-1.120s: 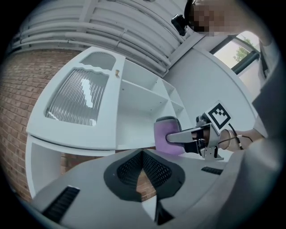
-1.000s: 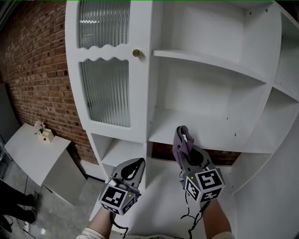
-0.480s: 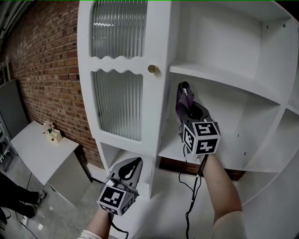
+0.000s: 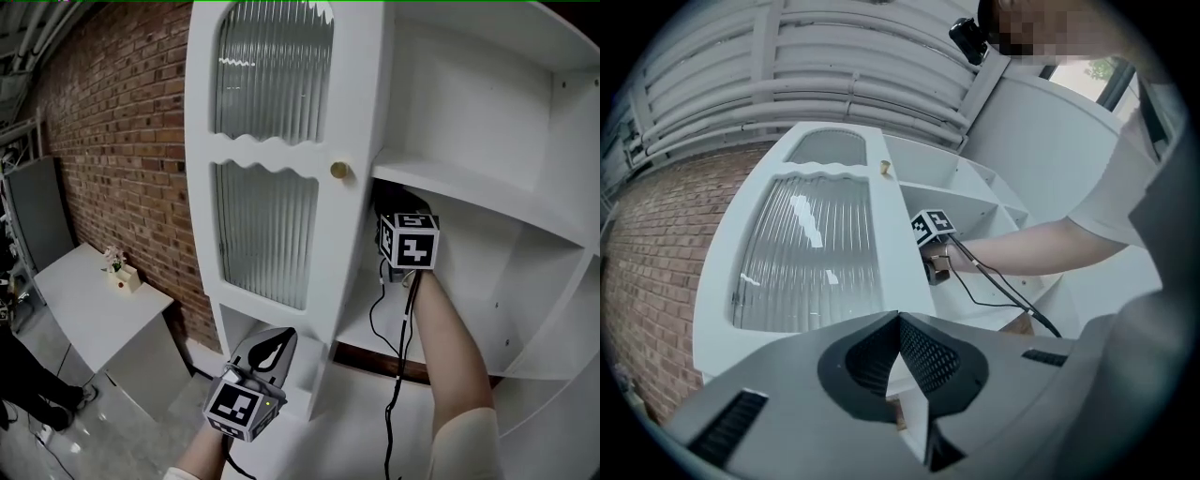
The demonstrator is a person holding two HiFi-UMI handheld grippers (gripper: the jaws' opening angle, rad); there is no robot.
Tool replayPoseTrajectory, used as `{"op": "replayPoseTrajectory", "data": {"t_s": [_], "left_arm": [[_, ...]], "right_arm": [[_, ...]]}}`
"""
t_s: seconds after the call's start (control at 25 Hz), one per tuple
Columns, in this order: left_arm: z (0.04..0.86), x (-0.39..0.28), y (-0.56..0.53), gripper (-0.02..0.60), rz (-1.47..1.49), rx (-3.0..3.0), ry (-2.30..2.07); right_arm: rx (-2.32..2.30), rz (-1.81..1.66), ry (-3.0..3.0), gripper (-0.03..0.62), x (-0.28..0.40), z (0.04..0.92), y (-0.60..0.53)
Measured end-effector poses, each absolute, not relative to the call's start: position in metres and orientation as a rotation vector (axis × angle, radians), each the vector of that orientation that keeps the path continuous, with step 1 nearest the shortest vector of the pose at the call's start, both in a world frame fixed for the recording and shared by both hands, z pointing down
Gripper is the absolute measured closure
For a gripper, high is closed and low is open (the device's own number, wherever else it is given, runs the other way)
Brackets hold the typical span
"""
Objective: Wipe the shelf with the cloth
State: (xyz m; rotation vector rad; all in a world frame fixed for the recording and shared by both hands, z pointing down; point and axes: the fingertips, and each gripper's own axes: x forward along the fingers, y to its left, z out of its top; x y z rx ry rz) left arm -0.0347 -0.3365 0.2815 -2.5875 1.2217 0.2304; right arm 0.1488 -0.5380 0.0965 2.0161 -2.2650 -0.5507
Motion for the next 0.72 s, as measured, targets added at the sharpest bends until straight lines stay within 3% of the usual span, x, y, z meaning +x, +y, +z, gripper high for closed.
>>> {"op": "replayPoseTrajectory", "data": {"t_s": [0.72], "left_arm": [[0.296, -0.022, -0.339, 0.568, 0.170, -2.642, 1.194]], "right_arm": [[1.728, -0.436, -2.551, 0.516, 0.110, 0.092, -0.499]]}}
